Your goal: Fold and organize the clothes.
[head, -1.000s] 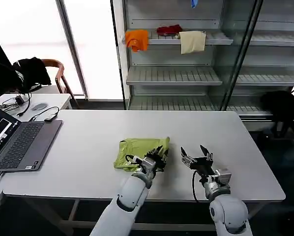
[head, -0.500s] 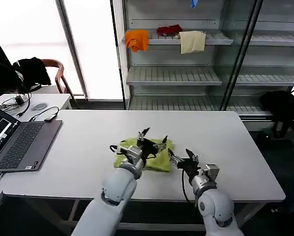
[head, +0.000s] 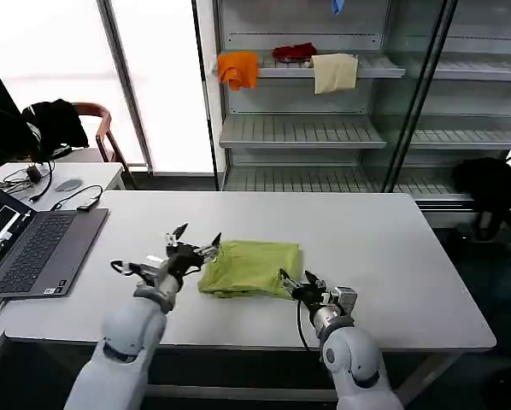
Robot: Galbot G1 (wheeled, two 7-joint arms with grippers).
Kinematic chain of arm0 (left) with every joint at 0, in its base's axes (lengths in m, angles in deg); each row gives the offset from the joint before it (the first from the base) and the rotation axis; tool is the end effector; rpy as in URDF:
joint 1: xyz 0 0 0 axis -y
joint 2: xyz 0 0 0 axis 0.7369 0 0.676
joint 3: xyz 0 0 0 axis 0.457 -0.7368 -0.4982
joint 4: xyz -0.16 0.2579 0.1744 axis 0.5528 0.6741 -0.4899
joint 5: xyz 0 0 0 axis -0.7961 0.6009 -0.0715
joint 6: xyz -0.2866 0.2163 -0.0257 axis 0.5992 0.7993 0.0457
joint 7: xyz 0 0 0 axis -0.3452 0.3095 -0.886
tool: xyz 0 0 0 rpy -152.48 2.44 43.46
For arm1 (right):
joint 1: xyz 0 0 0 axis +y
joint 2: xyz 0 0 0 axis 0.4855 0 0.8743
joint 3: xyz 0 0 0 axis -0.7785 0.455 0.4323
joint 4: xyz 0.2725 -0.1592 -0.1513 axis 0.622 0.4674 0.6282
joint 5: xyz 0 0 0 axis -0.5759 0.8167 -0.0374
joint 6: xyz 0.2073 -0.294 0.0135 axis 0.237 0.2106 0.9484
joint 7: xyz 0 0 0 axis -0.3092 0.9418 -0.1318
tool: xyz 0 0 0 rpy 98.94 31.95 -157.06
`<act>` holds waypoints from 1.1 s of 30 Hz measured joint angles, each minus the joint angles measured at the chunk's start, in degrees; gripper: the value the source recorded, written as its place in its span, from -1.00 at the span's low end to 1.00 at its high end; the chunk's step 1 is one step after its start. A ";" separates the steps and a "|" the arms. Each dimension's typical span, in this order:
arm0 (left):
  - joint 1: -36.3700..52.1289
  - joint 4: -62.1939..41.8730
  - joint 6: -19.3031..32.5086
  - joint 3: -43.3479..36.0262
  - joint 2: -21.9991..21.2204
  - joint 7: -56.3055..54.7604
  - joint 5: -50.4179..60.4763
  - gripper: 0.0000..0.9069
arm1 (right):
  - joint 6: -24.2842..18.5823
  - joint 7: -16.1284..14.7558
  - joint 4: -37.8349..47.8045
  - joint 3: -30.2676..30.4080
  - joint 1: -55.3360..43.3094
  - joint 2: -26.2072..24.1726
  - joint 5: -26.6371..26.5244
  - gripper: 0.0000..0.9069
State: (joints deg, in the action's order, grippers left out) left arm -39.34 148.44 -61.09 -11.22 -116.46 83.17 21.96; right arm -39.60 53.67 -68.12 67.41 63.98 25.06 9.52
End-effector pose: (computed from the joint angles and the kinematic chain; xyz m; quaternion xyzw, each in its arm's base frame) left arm 0.3508 0.0257 -0.2164 -0.1143 -0.9879 -0.0636 0.0837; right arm 0.3297 0.0459 -0.2786 0.1120 -0.9614 -0.1508 0.2012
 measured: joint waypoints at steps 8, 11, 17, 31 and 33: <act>-2.65 0.38 0.29 6.41 3.12 0.32 -2.96 1.00 | 0.23 1.17 0.23 -0.03 0.11 0.36 -0.70 -1.00; -3.56 0.44 0.49 7.91 3.52 0.42 -3.44 1.00 | 0.34 1.46 -0.01 -0.42 0.30 0.41 -1.08 -1.00; -5.09 0.83 1.00 9.50 3.58 0.56 -3.88 1.00 | 0.45 1.82 -0.99 -1.95 0.89 -0.11 -1.89 -1.00; -8.04 1.41 2.57 11.24 3.17 1.10 -3.54 1.00 | 0.54 1.53 -4.26 -3.42 3.18 -2.67 -2.84 1.00; -8.41 1.52 2.84 11.54 3.11 1.29 -3.56 1.00 | 0.54 1.18 -4.94 -3.44 3.82 -2.72 -2.71 1.00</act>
State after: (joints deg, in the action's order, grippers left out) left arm -47.75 149.95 -58.25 0.32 -113.35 84.46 18.40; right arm -39.06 54.85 -73.06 63.97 67.80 22.35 6.81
